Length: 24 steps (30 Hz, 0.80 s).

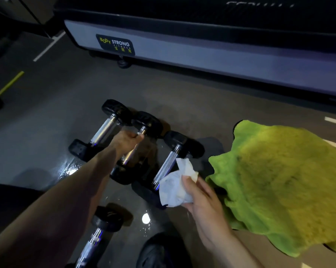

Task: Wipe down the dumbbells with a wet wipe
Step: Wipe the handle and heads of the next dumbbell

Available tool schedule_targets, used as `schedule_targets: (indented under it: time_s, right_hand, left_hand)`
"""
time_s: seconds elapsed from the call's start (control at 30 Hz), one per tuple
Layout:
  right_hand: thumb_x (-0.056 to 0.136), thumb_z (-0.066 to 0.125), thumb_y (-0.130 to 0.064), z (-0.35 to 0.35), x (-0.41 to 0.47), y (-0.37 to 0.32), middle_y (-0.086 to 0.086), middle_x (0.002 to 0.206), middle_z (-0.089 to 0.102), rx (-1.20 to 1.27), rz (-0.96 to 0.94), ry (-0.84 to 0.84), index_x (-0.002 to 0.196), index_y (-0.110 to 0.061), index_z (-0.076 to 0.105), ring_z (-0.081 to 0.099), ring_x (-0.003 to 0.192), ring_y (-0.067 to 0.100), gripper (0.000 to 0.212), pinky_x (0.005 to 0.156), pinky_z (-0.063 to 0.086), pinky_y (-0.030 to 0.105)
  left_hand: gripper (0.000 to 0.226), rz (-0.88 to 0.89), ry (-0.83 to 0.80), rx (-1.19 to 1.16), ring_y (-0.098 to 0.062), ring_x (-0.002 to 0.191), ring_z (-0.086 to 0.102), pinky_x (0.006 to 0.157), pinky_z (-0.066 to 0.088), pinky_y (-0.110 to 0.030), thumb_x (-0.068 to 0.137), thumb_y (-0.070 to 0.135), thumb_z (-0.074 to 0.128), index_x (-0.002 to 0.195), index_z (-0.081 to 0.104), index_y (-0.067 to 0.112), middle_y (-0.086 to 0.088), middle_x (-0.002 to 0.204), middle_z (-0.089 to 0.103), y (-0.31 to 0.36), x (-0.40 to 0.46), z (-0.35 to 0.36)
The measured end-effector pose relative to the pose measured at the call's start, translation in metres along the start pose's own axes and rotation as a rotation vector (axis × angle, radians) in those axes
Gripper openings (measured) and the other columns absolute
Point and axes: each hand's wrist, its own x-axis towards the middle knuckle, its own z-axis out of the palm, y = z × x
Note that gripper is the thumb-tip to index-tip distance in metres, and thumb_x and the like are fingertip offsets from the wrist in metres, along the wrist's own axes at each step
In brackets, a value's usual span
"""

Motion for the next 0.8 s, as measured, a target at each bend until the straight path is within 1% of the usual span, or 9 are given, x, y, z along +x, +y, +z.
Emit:
schedule_targets:
  time_s: [0.07,0.13,0.23,0.3,0.37,0.43,0.57,0.7,0.8]
  right_hand:
    - [0.087,0.079,-0.042,0.0,0.004,-0.001,-0.002,0.113,0.079,-0.007,0.017,-0.019,0.115,-0.027,0.076,0.074,0.109,0.019,0.032,0.108,0.052,0.049]
    - [0.093,0.073,-0.035,0.002,0.007,-0.006,-0.002,0.112,0.079,0.001,0.01,-0.016,0.114,-0.025,0.075,0.074,0.108,0.019,0.023,0.108,0.051,0.048]
    - [0.095,0.072,-0.031,0.006,0.012,-0.013,-0.004,0.105,0.08,0.001,-0.018,0.016,0.102,-0.027,0.074,0.075,0.104,0.018,0.008,0.107,0.052,0.048]
    - [0.094,0.074,-0.038,0.009,0.013,-0.016,-0.003,0.106,0.08,-0.034,-0.072,0.013,0.102,-0.027,0.075,0.075,0.105,0.019,0.014,0.106,0.052,0.051]
    - [0.093,0.066,-0.043,0.012,0.015,-0.019,0.0,0.105,0.081,-0.127,-0.148,-0.038,0.108,-0.023,0.077,0.075,0.104,0.021,0.027,0.104,0.053,0.055]
    - [0.098,0.06,-0.038,0.015,0.012,-0.026,0.001,0.103,0.081,-0.199,-0.219,-0.079,0.107,-0.022,0.078,0.076,0.104,0.024,0.026,0.101,0.055,0.057]
    - [0.096,0.055,-0.046,0.015,-0.009,-0.047,0.007,0.096,0.079,-0.348,-0.379,-0.117,0.104,-0.019,0.074,0.073,0.096,0.033,0.034,0.088,0.057,0.058]
    - [0.101,0.056,-0.038,0.0,-0.036,-0.079,0.01,0.095,0.079,-0.423,-0.559,-0.108,0.104,-0.011,0.074,0.073,0.092,0.036,0.033,0.08,0.058,0.056]
    - [0.097,0.059,-0.039,-0.027,-0.056,-0.098,0.03,0.092,0.071,-0.324,-0.644,-0.014,0.098,0.0,0.071,0.069,0.08,0.041,0.04,0.074,0.056,0.059]
  left_hand:
    - [0.043,-0.007,-0.018,0.017,-0.035,0.093,0.073,0.088,0.057,-0.038,0.101,0.048,0.063,0.089,0.073,0.009,-0.019,0.102,0.077,-0.001,0.006,0.007]
    - [0.042,-0.003,-0.029,-0.005,-0.027,0.071,0.07,0.074,0.054,-0.031,0.106,0.041,0.058,0.076,0.066,0.012,-0.02,0.1,0.079,0.004,0.007,0.012]
    - [0.041,-0.008,-0.041,-0.01,-0.007,0.04,0.058,0.05,0.047,-0.019,0.11,0.032,0.052,0.073,0.058,0.014,-0.012,0.075,0.071,0.005,0.01,0.015]
    - [0.038,-0.004,-0.035,-0.029,-0.015,0.048,0.062,0.058,0.049,-0.022,0.11,0.032,0.052,0.078,0.058,0.012,-0.009,0.073,0.067,0.003,0.01,0.016]
    - [0.036,-0.002,-0.028,-0.08,-0.022,0.057,0.061,0.064,0.051,-0.028,0.109,0.032,0.053,0.079,0.057,0.013,-0.01,0.079,0.068,0.004,0.004,0.014]
    - [0.035,0.022,-0.006,-0.088,-0.019,0.06,0.059,0.055,0.049,-0.024,0.109,0.034,0.053,0.084,0.06,0.011,-0.006,0.076,0.065,0.006,-0.008,0.008]
    - [0.03,0.15,0.028,-0.201,-0.009,0.061,0.063,0.056,0.049,-0.016,0.109,0.031,0.056,0.086,0.064,0.013,-0.002,0.08,0.068,0.021,-0.043,-0.015]
    - [0.021,0.327,0.078,-0.391,-0.018,0.068,0.065,0.067,0.057,-0.028,0.107,0.03,0.06,0.094,0.067,0.015,-0.003,0.079,0.069,0.054,-0.085,-0.04]
    - [0.023,0.455,0.11,-0.622,-0.019,0.068,0.064,0.07,0.053,-0.032,0.102,0.038,0.062,0.09,0.068,0.019,-0.002,0.078,0.071,0.093,-0.132,-0.061]
